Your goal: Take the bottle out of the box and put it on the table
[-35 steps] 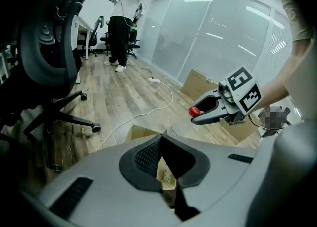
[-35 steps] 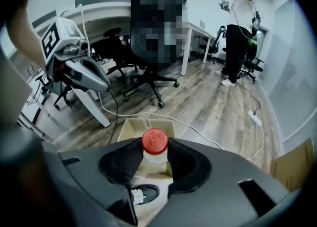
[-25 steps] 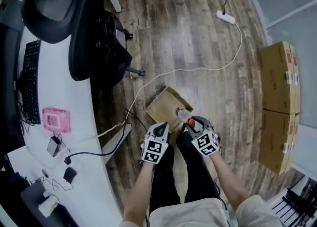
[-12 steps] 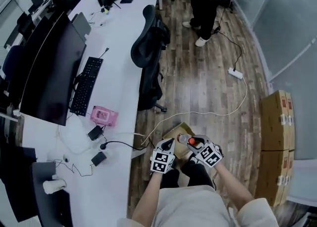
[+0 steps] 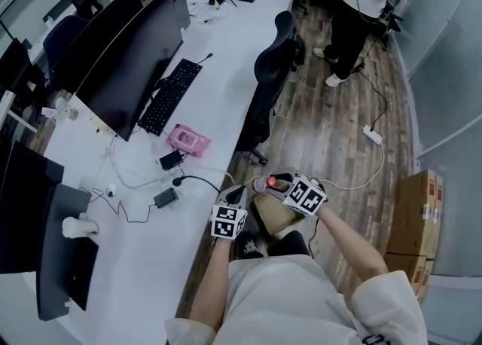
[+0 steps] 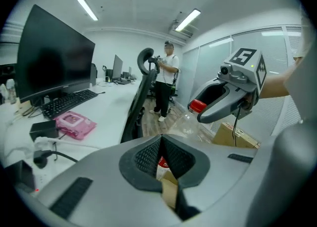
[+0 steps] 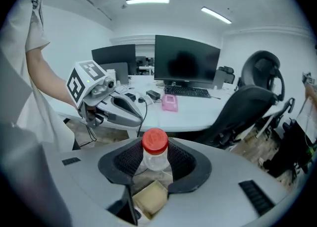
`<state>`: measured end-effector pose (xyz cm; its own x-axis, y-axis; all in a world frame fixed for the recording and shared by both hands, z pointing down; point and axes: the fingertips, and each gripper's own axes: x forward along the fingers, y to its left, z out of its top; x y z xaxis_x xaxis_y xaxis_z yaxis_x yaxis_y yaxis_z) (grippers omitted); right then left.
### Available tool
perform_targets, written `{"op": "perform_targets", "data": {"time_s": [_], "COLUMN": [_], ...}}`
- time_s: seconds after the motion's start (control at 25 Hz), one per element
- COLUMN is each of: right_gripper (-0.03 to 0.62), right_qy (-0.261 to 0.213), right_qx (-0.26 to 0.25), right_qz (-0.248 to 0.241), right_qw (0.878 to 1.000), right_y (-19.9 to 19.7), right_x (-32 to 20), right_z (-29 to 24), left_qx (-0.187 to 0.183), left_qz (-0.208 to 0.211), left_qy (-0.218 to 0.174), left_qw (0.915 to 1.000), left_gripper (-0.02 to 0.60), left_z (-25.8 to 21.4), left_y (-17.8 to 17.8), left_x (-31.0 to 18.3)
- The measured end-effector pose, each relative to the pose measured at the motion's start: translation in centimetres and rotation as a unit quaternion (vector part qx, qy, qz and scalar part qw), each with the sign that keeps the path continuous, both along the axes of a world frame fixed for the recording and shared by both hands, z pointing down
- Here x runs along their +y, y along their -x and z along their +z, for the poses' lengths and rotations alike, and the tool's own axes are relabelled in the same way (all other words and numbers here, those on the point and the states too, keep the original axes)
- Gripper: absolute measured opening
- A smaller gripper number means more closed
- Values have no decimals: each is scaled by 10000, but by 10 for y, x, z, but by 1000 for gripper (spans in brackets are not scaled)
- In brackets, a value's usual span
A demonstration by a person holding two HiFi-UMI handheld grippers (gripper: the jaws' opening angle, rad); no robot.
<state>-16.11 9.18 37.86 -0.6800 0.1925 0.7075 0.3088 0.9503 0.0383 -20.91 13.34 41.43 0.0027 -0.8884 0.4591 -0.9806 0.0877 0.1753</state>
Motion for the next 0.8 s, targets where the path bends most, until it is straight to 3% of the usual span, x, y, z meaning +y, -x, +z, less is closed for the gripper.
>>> {"op": "perform_targets", "data": {"time_s": [0.28,0.44,0.6,0.8], "right_gripper": [183,183,183,183], "right_qy": [-363,-606,-712,-490], "right_qx": [-79,-5,114,156], "right_qz": [-773,-1112,-1136,-847], "right_qw": [9963,9919,9909,9951], "right_y": [94,135,172,203], "right_x": [18,26,12,5], "right_z": [-32,-42,-52,-49], "left_qx": [-209,-205,-178,-144], "left_qz": [-787,-1093,-1317,-1467], "left_qy": [-132,-169,-271,-299], "left_qw": [9966,9937,9908,9886], "left_gripper": [14,14,14,14], "left_z": [-27,-37,-50,-49], "left_y": [68,90,108,119], "left_x": [37,56,62,73]}}
